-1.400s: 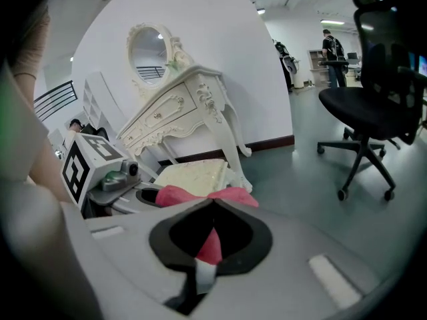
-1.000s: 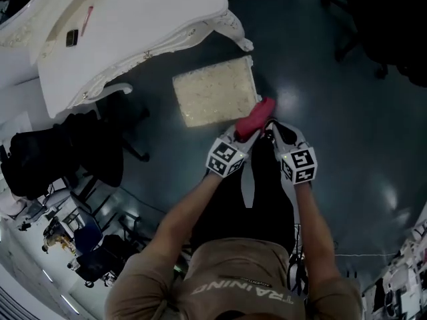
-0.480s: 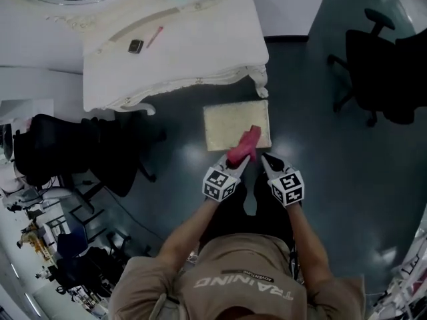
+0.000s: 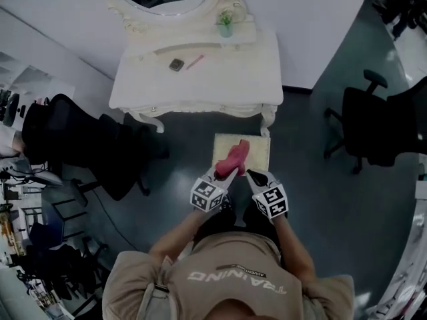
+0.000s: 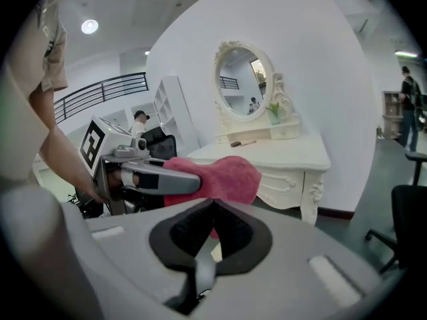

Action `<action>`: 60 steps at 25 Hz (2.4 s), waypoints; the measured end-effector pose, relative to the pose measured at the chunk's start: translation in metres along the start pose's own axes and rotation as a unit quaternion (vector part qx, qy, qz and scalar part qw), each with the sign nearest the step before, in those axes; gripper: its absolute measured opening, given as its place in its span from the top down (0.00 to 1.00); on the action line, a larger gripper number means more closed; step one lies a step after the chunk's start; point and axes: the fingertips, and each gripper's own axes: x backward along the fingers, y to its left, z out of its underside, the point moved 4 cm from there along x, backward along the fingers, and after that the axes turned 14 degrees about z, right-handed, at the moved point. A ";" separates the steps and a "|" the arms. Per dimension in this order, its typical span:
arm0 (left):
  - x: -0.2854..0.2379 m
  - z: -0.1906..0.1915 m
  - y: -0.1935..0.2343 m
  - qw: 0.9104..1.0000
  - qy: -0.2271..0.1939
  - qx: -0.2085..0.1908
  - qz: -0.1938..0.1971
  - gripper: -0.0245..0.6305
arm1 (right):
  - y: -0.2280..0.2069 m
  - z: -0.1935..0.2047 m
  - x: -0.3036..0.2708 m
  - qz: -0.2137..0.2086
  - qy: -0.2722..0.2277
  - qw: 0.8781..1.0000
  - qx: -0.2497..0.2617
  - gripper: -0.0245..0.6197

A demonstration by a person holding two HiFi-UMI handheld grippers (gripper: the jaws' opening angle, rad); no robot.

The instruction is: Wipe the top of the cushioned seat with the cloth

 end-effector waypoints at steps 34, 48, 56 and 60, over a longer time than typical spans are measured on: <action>0.131 -0.205 -0.027 0.977 -0.144 -0.138 -0.072 0.90 | 0.027 -0.231 0.110 0.086 -0.221 0.971 0.044 0.96; 0.153 -0.219 -0.047 0.963 -0.168 -0.175 -0.113 0.90 | 0.036 -0.252 0.128 0.105 -0.256 0.960 0.051 0.96; 0.148 -0.217 -0.065 0.961 -0.165 -0.192 -0.111 0.90 | 0.028 -0.242 0.139 0.113 -0.258 0.959 0.031 0.96; 0.141 -0.212 -0.072 0.963 -0.157 -0.195 -0.102 0.90 | 0.027 -0.235 0.146 0.115 -0.259 0.959 0.028 0.96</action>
